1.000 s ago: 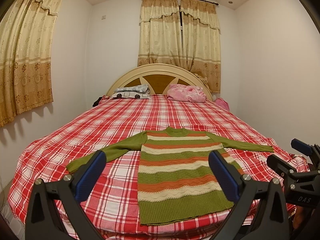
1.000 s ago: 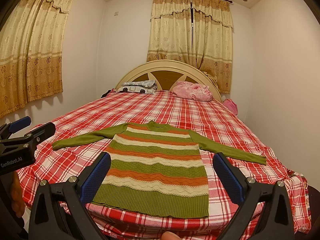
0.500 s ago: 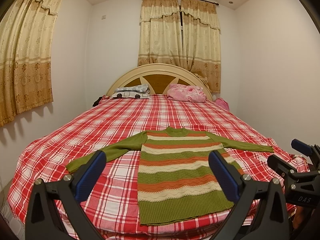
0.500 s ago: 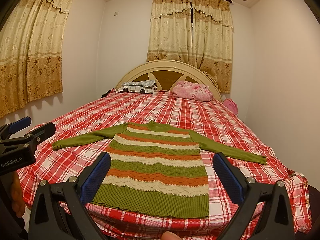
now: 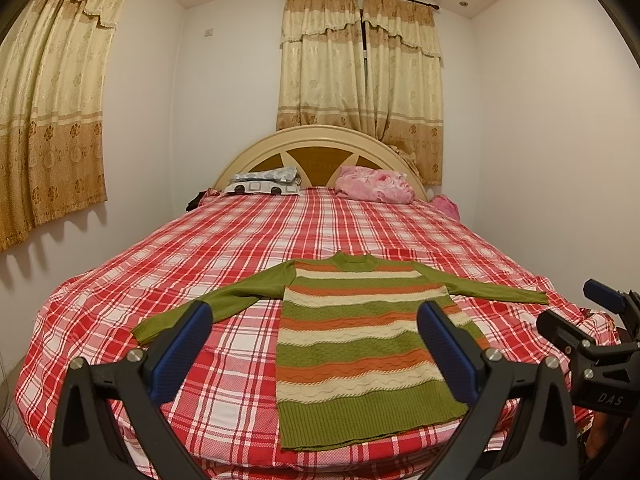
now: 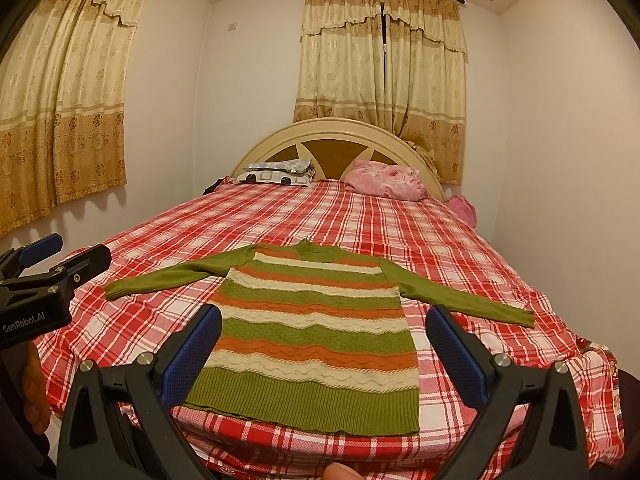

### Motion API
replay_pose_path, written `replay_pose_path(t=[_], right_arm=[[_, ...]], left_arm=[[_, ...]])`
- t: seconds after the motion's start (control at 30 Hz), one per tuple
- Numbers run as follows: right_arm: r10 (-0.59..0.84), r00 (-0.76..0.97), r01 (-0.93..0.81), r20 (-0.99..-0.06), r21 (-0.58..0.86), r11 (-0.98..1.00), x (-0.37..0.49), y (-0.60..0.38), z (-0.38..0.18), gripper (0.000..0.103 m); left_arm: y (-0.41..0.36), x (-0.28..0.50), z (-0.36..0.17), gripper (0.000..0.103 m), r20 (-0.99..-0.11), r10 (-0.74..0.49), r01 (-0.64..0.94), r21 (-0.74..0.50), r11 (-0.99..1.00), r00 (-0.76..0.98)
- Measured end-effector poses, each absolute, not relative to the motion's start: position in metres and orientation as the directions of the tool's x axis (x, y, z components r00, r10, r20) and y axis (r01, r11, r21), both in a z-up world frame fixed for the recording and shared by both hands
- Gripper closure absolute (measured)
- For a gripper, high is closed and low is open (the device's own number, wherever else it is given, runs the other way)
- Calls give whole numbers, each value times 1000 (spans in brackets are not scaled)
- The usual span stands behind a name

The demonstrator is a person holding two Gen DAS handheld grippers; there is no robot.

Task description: Fold small clothes

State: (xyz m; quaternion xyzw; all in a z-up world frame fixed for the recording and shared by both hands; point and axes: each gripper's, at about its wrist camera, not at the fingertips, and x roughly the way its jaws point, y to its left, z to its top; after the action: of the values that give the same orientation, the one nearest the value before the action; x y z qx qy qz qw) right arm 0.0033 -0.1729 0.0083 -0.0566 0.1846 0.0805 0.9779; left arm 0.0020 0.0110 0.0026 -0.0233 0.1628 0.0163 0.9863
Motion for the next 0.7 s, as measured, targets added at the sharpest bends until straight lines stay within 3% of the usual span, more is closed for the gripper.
replay_pose_path(t=[0.33,0.7], right_arm=[[132,913,-179,-386,-89,980,12,-174,1,1],[75,875,-130,-478,-84,988,61,-196,-29,1]], left_arm=[[6,11,-8,0,-345,19,-35,-40,999,939],[-2,49,-30,0,-392,32,-24,25,999,920]])
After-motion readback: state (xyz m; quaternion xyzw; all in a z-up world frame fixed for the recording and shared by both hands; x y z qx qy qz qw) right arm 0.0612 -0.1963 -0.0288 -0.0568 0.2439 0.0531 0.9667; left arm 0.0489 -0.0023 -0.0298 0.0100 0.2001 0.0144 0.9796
